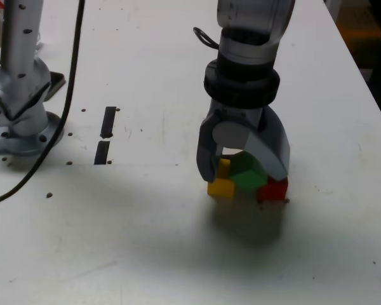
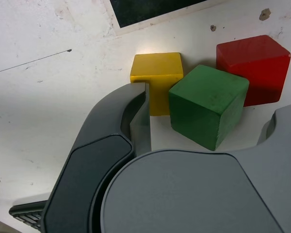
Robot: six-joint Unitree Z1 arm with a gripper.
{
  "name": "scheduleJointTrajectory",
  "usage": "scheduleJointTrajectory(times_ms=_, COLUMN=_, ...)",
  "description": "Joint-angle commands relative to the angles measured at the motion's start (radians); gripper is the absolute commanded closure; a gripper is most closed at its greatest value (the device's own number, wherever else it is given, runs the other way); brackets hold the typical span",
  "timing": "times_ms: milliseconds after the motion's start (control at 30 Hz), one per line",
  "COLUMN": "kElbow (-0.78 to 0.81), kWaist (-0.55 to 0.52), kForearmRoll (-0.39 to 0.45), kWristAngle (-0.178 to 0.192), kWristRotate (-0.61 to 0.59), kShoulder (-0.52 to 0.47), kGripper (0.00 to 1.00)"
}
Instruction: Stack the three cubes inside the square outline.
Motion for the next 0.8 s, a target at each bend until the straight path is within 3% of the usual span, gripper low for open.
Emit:
scheduleJointTrajectory(times_ms=0, kElbow=0.001, kWaist=-0.002, kForearmRoll=-0.003, kWristAngle=-0.001, kWristRotate=0.000, kShoulder=0.000, kGripper=0.14)
scheduleJointTrajectory(times_ms=233, kElbow=0.004, kWaist=-0.002, kForearmRoll=-0.007, kWristAngle=-0.002, kWristRotate=-0.003, kShoulder=0.005, kGripper=0.17)
scheduleJointTrajectory(times_ms=533, kElbow=0.007, kWaist=-0.006, kForearmRoll=-0.003, kWristAngle=0.016, kWristRotate=-0.026, kShoulder=0.003, kGripper=0.42)
scheduleJointTrajectory(times_ms=767, kElbow=-0.008, kWaist=-0.027, kForearmRoll=-0.004, kWristAngle=0.033, kWristRotate=-0.036, kShoulder=0.003, kGripper=0.46)
